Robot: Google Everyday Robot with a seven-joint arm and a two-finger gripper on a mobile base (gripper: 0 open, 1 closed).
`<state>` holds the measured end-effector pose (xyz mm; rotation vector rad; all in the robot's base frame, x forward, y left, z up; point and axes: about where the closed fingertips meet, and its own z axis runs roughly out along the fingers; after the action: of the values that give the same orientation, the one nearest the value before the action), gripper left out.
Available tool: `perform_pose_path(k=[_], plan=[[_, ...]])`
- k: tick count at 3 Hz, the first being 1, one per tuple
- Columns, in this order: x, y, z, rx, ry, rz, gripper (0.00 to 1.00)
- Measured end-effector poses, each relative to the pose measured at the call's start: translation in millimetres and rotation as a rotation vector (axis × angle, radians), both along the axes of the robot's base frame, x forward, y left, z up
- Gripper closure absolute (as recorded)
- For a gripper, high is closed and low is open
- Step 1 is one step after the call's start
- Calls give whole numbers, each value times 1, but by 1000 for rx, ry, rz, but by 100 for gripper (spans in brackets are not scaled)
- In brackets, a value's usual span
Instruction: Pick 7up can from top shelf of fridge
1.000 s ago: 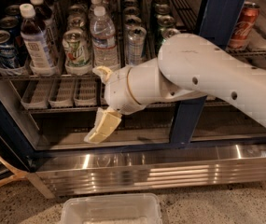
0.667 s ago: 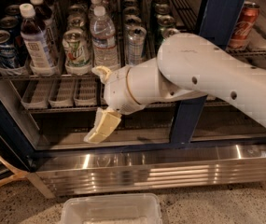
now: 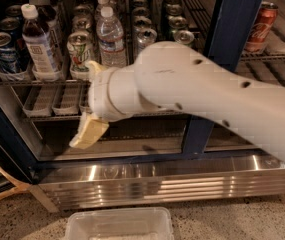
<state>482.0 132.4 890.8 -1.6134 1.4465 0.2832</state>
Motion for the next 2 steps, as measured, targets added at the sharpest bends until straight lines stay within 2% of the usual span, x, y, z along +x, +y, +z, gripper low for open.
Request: perform_pose_path(k=[1, 2], plan=[[11, 20, 15, -42, -104, -76, 0], [11, 20, 15, -33, -106, -75, 0]])
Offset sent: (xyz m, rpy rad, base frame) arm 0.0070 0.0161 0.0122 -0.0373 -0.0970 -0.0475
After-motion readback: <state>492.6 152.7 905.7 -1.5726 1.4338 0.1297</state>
